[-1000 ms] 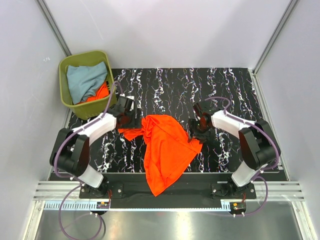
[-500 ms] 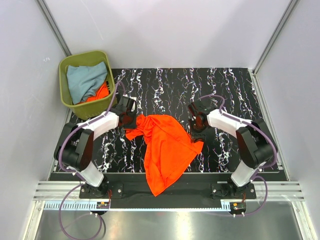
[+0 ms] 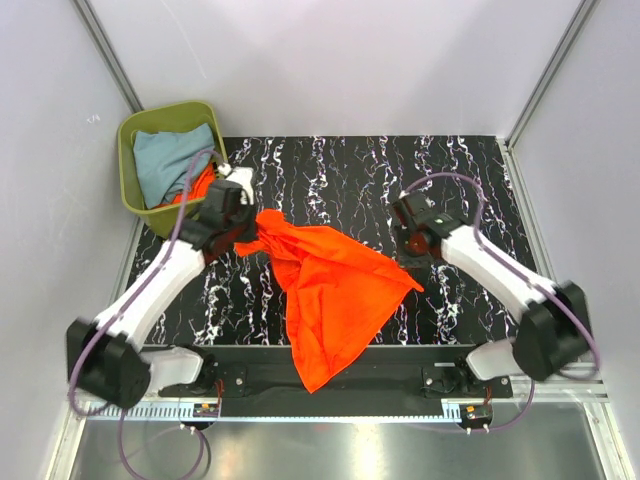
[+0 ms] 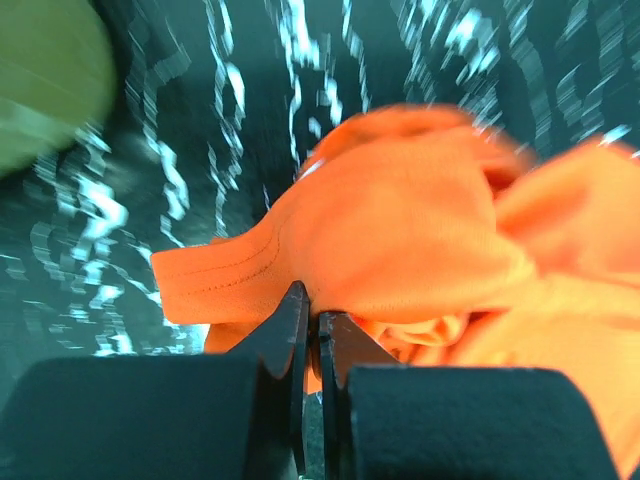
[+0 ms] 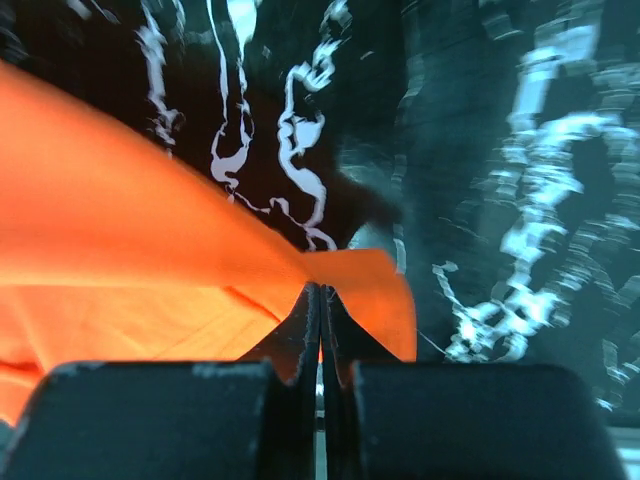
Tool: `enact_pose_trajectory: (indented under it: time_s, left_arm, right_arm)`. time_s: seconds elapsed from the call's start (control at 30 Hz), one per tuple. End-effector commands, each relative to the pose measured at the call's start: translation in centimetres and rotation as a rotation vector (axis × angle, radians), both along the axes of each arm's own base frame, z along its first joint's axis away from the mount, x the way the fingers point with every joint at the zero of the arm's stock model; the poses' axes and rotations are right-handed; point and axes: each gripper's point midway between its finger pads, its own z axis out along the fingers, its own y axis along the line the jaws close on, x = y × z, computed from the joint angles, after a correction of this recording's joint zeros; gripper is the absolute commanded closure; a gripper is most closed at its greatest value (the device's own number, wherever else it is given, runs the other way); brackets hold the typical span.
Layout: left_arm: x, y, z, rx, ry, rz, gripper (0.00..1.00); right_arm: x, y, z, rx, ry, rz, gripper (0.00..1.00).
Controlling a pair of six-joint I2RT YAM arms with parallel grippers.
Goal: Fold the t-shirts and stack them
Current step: Flatten the tshirt out
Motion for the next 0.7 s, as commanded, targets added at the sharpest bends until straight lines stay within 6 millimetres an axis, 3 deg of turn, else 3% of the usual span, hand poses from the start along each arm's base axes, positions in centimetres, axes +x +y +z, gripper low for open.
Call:
enact_pose_trajectory:
  time_s: [0.0, 0.13, 0.2, 0.27, 0.33, 0.4, 0.47, 0.5, 0.57, 0.6, 0.67]
  left_arm:
    - [-0.6, 1.6, 6.8, 0.003, -0.172, 0.023, 1.0]
    - [-3.2, 2.1, 11.0, -0.074, -0.264, 0.033, 1.0]
    - [-5.1, 2.3, 13.2, -0.133, -0.322, 0.026, 1.0]
    - [-6.6, 2.2, 14.0, -0.189, -0.348, 0.023, 1.0]
    - [-8.5, 2.4, 14.7, -0.234, -0.383, 0.008, 1.0]
    - [-9.4, 2.4, 14.1, -0.254, -0.372, 0.004, 1.0]
    - [-9.9, 1.3, 12.6, -0.284, -0.315, -0.039, 1.0]
    - [-9.8, 1.0, 11.8, -0.283, -0.285, -0.04, 1.0]
    - [-9.5, 1.1, 10.6, -0.274, -0.252, -0.022, 1.0]
    - [-9.2, 1.2, 10.0, -0.262, -0.236, -0.013, 1.0]
    - [-8.8, 1.4, 10.1, -0.241, -0.24, -0.005, 1.0]
  right_arm:
    - [0.6, -2.6, 6.6, -0.045, -0.211, -0.066, 1.0]
    - [-1.1, -4.3, 14.0, 0.028, -0.414, -0.077, 1.0]
    - [-2.3, -4.8, 16.4, 0.073, -0.473, -0.078, 1.0]
    - [-3.9, -5.2, 19.4, 0.149, -0.567, -0.072, 1.0]
    - [-5.2, -4.7, 21.2, 0.237, -0.623, -0.036, 1.0]
    - [-5.5, -3.2, 20.0, 0.288, -0.58, 0.021, 1.0]
    - [-5.0, -1.2, 16.7, 0.31, -0.457, 0.057, 0.83]
    - [-4.5, 0.7, 16.5, 0.384, -0.444, 0.097, 0.64]
    - [-3.5, 3.0, 13.7, 0.425, -0.362, 0.133, 0.51]
    - [-2.7, 4.8, 14.0, 0.488, -0.371, 0.187, 0.41]
    - [-1.7, 7.0, 11.3, 0.471, -0.31, 0.261, 0.33]
